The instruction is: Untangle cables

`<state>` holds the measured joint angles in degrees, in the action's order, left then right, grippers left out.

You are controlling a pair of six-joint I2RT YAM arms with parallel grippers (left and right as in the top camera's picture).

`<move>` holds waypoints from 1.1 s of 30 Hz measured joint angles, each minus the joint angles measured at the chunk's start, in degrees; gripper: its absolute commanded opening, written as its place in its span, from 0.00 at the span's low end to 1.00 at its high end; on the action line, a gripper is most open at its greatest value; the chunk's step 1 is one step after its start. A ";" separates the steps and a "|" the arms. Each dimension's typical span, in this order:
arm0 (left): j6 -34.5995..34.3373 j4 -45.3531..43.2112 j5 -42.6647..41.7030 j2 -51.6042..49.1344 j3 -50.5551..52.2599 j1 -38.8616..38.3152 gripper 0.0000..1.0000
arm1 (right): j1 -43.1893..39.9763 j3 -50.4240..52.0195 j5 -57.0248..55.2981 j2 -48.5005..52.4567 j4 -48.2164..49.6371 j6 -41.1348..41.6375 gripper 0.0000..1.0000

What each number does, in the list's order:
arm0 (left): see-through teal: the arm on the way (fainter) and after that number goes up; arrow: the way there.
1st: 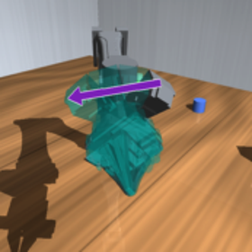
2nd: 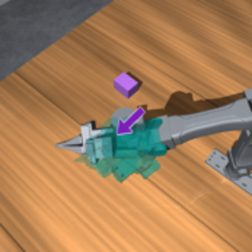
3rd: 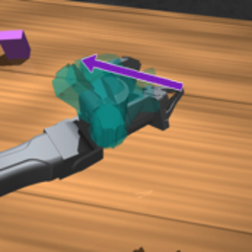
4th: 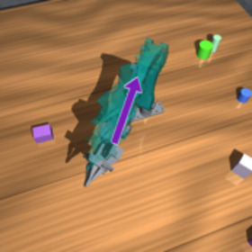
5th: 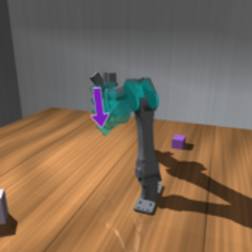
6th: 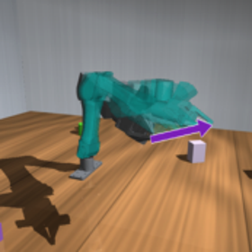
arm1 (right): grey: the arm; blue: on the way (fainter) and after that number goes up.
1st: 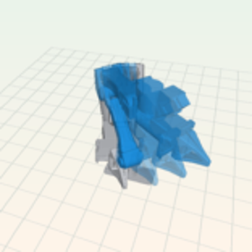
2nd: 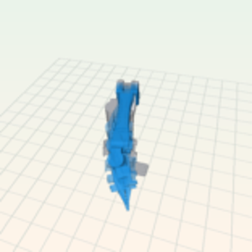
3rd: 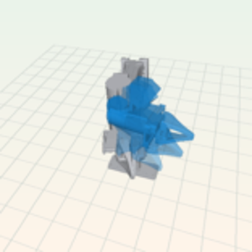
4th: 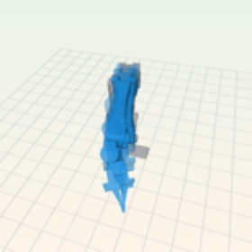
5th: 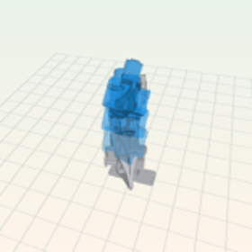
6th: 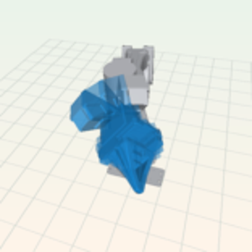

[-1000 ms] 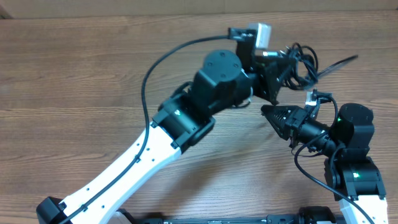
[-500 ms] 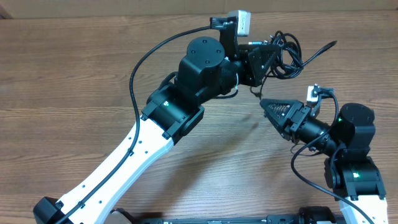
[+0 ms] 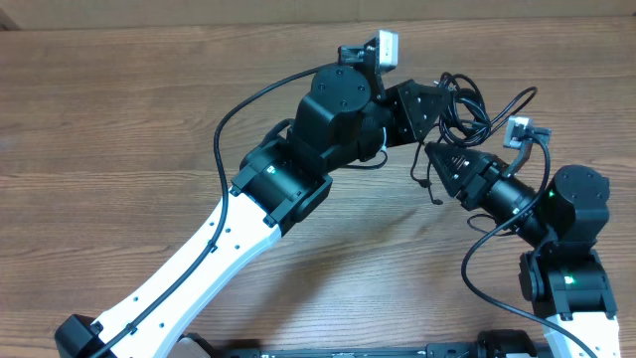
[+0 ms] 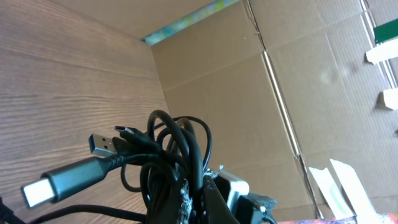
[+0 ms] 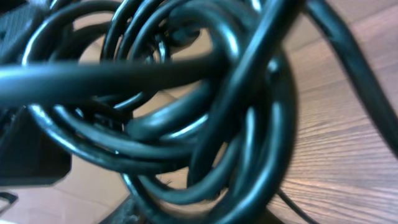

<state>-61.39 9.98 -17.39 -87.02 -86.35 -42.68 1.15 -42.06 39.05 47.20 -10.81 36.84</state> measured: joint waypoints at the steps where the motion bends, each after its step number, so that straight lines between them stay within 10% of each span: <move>1: -0.26 0.04 0.02 0.00 0.00 0.00 0.04 | 0.02 0.00 -0.46 0.02 0.09 -1.22 0.12; 11: -1.51 0.09 0.04 0.00 0.00 0.02 0.04 | 0.02 0.00 -1.60 0.00 -0.52 -2.38 0.04; 15: -1.51 0.13 0.02 0.00 0.00 0.00 0.04 | 0.02 0.00 -2.64 0.00 -2.23 -2.71 0.26; 24: -1.53 1.07 0.04 0.00 0.00 0.00 0.04 | 0.00 0.00 -3.74 0.02 -2.19 -2.36 0.28; 29: -1.53 2.14 0.24 0.00 0.00 -0.26 0.04 | 0.02 0.00 -4.13 0.02 -2.12 -2.40 0.04; 33: -1.53 2.32 0.46 0.00 0.00 -0.74 0.04 | 0.02 0.00 -4.57 0.02 -2.32 -2.38 0.04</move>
<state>-62.92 12.29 -16.93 -87.02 -86.35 -43.42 1.17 -42.06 34.48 47.22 -13.13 34.46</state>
